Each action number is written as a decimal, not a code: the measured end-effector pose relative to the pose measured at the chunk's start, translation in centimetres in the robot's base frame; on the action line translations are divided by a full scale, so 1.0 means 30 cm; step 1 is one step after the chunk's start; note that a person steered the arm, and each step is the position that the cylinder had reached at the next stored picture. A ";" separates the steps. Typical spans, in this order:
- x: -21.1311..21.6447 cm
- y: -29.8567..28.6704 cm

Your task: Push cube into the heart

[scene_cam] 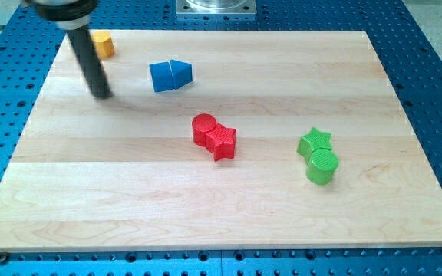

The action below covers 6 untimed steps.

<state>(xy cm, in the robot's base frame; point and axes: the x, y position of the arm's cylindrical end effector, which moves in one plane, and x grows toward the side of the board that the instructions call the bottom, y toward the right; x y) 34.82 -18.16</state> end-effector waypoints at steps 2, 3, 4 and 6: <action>-0.087 0.121; -0.225 0.372; -0.332 0.572; -0.024 0.532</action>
